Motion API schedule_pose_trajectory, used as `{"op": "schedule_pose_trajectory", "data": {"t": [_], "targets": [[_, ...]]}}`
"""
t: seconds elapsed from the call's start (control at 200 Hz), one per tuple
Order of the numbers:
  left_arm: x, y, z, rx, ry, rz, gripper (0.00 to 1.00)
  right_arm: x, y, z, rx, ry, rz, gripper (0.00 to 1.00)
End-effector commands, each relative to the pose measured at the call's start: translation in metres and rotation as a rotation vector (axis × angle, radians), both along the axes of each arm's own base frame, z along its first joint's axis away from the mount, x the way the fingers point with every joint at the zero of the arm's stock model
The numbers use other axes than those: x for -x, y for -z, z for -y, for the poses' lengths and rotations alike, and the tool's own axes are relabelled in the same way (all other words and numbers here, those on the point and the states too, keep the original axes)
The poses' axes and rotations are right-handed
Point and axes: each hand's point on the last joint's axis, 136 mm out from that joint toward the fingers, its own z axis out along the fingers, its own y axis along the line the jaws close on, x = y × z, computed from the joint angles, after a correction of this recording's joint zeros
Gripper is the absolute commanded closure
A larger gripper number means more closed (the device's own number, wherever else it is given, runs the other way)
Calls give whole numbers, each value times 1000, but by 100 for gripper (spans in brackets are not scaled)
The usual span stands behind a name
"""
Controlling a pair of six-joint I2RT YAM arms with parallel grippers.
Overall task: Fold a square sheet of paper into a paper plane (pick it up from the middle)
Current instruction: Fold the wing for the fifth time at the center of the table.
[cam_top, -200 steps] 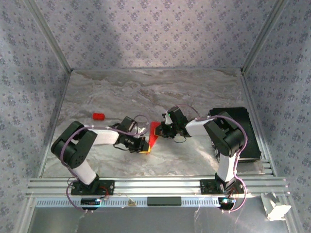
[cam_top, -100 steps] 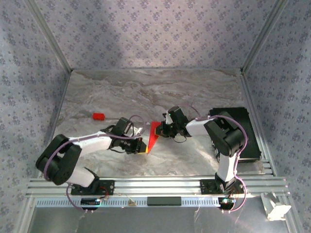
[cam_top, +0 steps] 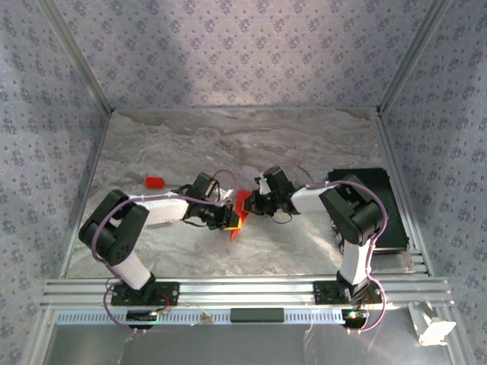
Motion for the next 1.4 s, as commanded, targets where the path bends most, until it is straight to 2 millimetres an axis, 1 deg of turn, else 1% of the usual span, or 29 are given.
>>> {"op": "schedule_pose_trajectory", "data": {"t": [0.0,0.155,0.29,0.365,0.47,0.515,0.565,0.735,0.79,0.84,0.885,0.984,1.079,1.189,1.269,1.324,1.394], "targets": [[-2,1,5,25,30,2,100,9,29,22,110,40,-72,96],[1,28,-7,-67,9,-25,100,10,28,23,109,38,-70,96],[12,51,-21,-132,-15,-71,100,9,28,24,107,38,-68,96],[21,59,-28,-148,-30,-98,100,10,28,24,106,37,-67,96],[28,61,-34,-150,-49,-111,100,9,27,25,106,40,-67,96],[27,57,-33,-142,-53,-102,100,9,27,25,105,42,-66,96],[24,48,-30,-122,-52,-82,100,9,27,25,104,40,-64,96],[0,-1,-12,-36,-40,31,97,8,25,25,99,41,-64,96],[-7,-13,-6,-17,-30,48,96,8,24,25,96,43,-60,96],[-10,-20,-1,7,-19,48,96,8,24,25,95,43,-62,96],[-13,-20,1,16,-13,46,96,8,24,25,94,44,-61,96],[-17,-12,4,7,-11,33,95,8,23,24,89,45,-57,96],[-29,-4,7,-3,-23,45,95,7,22,23,80,47,-57,96],[-39,12,9,-41,-37,44,95,8,22,22,75,44,-58,96],[-39,29,4,-91,-46,26,96,7,21,22,70,46,-58,96],[-34,41,-3,-125,-58,5,98,6,18,21,62,41,-51,96],[-27,51,-11,-156,-69,-18,99,4,13,20,51,39,-37,95]]}}
